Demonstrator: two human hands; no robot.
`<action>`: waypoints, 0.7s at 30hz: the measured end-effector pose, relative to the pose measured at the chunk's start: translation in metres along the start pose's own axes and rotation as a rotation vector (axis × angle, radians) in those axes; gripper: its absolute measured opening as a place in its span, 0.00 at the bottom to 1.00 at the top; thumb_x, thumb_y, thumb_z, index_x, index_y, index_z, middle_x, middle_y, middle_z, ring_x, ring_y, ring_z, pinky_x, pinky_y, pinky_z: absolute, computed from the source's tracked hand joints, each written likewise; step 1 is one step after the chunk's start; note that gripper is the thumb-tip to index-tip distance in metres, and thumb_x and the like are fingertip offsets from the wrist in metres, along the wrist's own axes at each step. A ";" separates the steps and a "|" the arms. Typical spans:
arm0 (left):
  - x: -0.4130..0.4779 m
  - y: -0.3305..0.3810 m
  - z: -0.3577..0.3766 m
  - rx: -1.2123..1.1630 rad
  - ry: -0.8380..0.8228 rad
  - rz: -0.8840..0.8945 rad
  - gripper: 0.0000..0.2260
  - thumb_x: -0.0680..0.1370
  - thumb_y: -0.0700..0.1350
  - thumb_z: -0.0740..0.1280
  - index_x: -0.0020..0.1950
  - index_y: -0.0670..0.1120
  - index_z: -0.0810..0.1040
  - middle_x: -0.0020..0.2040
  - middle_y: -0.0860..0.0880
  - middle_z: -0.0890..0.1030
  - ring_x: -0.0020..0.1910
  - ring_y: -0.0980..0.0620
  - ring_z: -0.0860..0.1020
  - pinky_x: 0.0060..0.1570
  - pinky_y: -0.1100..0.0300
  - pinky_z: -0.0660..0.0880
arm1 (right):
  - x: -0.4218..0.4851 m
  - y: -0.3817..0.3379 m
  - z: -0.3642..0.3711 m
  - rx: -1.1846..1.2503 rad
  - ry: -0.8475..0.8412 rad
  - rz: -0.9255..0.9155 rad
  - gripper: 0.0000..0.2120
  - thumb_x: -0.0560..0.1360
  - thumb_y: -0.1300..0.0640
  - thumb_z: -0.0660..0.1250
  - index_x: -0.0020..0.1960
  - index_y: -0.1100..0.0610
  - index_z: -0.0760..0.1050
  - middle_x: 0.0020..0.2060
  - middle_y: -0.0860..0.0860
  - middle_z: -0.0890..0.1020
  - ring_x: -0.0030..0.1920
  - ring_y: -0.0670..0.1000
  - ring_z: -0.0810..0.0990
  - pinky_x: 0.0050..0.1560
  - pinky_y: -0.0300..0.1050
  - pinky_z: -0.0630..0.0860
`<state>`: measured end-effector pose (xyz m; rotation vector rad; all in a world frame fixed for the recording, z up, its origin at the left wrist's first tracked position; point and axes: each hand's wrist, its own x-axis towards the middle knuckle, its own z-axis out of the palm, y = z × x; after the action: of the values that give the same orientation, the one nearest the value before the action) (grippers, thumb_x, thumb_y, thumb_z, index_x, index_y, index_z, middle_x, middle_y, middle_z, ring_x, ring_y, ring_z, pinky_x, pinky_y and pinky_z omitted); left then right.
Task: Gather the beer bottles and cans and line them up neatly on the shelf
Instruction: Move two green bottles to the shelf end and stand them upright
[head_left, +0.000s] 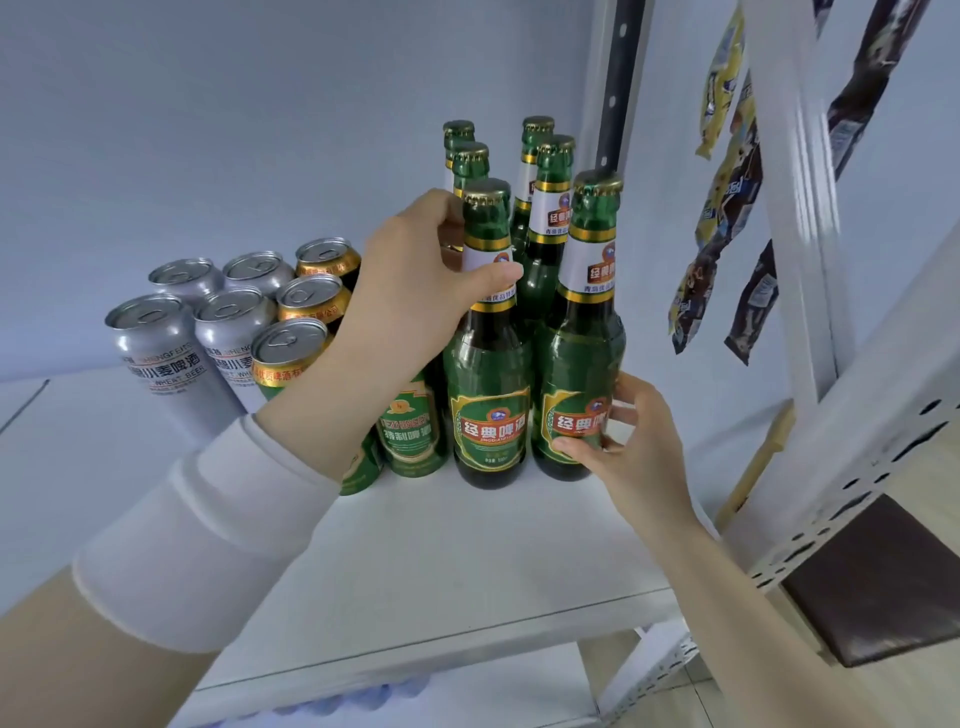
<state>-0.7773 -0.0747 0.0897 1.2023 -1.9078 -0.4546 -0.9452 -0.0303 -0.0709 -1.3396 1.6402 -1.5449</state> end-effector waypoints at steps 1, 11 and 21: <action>0.001 -0.001 0.001 0.004 0.011 -0.002 0.16 0.71 0.48 0.71 0.55 0.45 0.75 0.48 0.54 0.78 0.47 0.56 0.76 0.41 0.74 0.68 | 0.002 0.001 0.002 -0.011 0.003 -0.008 0.33 0.60 0.63 0.78 0.59 0.47 0.67 0.55 0.48 0.71 0.51 0.44 0.76 0.43 0.37 0.76; 0.011 -0.008 0.004 -0.004 0.044 0.003 0.17 0.70 0.48 0.72 0.56 0.44 0.75 0.48 0.54 0.78 0.47 0.54 0.77 0.44 0.71 0.70 | 0.016 0.002 0.010 -0.047 -0.001 -0.011 0.34 0.61 0.62 0.78 0.64 0.53 0.67 0.55 0.48 0.70 0.54 0.49 0.75 0.50 0.47 0.78; 0.016 -0.013 0.003 0.022 0.016 0.038 0.19 0.72 0.49 0.71 0.58 0.44 0.72 0.49 0.54 0.76 0.47 0.55 0.74 0.39 0.75 0.65 | 0.019 -0.003 0.013 -0.144 -0.007 -0.013 0.36 0.62 0.62 0.77 0.66 0.56 0.65 0.57 0.50 0.69 0.55 0.50 0.74 0.54 0.52 0.78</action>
<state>-0.7757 -0.0954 0.0858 1.1791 -1.9230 -0.4032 -0.9399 -0.0524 -0.0662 -1.4305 1.7702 -1.4509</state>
